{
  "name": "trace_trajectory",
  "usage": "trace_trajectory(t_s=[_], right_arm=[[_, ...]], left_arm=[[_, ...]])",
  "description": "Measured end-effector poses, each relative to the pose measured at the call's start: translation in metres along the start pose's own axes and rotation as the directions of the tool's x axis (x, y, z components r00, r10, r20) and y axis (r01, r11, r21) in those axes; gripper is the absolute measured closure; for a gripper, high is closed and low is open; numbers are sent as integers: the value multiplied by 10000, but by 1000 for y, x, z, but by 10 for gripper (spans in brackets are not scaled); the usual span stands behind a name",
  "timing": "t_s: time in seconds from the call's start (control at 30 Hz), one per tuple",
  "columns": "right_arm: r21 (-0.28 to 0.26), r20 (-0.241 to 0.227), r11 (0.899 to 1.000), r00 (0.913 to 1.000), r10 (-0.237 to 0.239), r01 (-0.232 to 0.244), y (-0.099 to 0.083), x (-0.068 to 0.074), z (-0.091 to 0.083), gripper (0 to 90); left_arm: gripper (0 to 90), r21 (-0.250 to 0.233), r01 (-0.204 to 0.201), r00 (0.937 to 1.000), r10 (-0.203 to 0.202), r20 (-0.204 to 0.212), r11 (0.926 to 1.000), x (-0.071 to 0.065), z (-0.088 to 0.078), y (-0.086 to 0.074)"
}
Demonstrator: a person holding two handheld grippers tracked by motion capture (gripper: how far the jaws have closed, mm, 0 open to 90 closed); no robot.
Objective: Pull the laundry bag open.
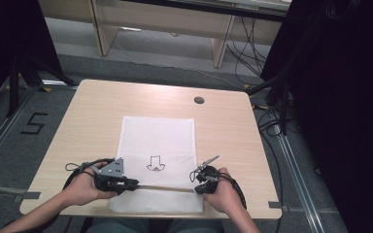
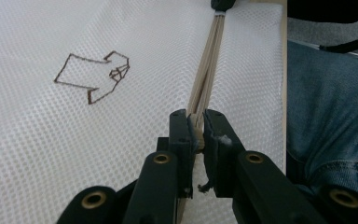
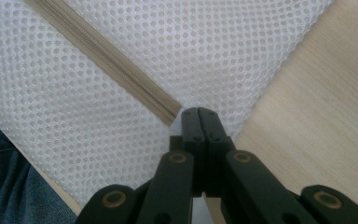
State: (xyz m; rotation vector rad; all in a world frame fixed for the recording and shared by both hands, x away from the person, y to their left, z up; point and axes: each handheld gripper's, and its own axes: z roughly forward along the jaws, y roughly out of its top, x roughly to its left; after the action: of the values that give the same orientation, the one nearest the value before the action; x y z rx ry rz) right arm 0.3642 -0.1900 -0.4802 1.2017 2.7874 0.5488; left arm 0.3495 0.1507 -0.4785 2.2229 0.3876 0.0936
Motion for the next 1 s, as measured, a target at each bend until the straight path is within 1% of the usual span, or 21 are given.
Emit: trace_trajectory(t_s=[0.13,0.17,0.2,0.27,0.3,0.37,0.4,0.47,0.53,0.57,0.6,0.63,0.67,0.7,0.73,0.77,0.8,0.87,0.9,0.97,1.0], right_arm=[[7,-9,10000,10000,7,-7,0,0,0,900],[-2,1,10000,10000,1,-1,0,0,0,900],[7,-1,10000,10000,15,-15,0,0,0,900],[25,-2,10000,10000,32,-32,0,0,0,900],[38,12,10000,10000,36,-36,0,0,0,900],[37,30,10000,10000,40,-41,0,1,0,900],[58,33,9999,10000,91,-92,0,1,0,900],[48,4,10000,10000,50,-50,0,0,0,900],[33,14,10000,10000,40,-40,0,0,0,900],[11,15,10000,10000,27,-27,0,0,0,900],[47,31,9999,9999,135,-135,0,1,0,900],[22,13,10000,10000,95,-95,0,1,0,900],[18,15,10000,10000,16,-16,0,0,0,900],[40,11,10000,10000,50,-50,0,1,0,900],[19,18,10000,10000,-2,2,0,0,0,900],[16,25,10000,10000,-8,8,0,0,0,900],[16,28,10000,10000,-3,3,0,0,0,900],[82,81,9998,9998,169,-170,1,2,0,900],[72,92,9999,9999,119,-120,1,2,0,900],[83,103,9999,9999,115,-116,1,2,0,900],[86,107,9999,9999,116,-117,1,2,0,900]], left_arm=[[820,-79,173,9998,-173,-18,9998,0,-2,-3],[820,-51,207,9998,-207,-18,9998,2,-4,-5],[820,-115,342,9994,-343,-45,9993,2,-5,-6],[820,-43,277,9994,-277,-203,9996,3,-9,-8],[820,-150,444,9990,-446,-93,9989,3,-9,-9],[820,-22,334,9992,-335,-222,9994,3,-12,-11],[820,-61,521,9985,-522,-140,9986,2,-13,-11],[820,-73,614,9978,-616,-238,9981,2,-13,-13],[820,42,576,9980,-574,-273,9983,3,-16,-12],[820,36,541,9979,-539,-355,9985,2,-16,-12],[820,-72,672,9975,-674,-229,9977,2,-15,-12],[820,-31,586,9977,-587,-328,9983,2,-17,-13],[821,11,654,9970,-653,-416,9979,2,-19,-14],[820,-57,701,9968,-703,-373,9975,3,-19,-15],[820,-105,769,9961,-773,-432,9970,3,-21,-17],[821,-35,763,9956,-764,-548,9971,5,-25,-19],[821,-77,871,9943,-874,-607,9962,5,-28,-21],[821,-121,951,9925,-958,-759,9954,7,-34,-26],[821,-194,1061,9910,-1073,-806,9942,6,-35,-27],[820,-2,1060,9904,-1056,-886,9944,7,-40,-31],[820,-104,1197,9891,-1201,-849,9928,6,-40,-33]])
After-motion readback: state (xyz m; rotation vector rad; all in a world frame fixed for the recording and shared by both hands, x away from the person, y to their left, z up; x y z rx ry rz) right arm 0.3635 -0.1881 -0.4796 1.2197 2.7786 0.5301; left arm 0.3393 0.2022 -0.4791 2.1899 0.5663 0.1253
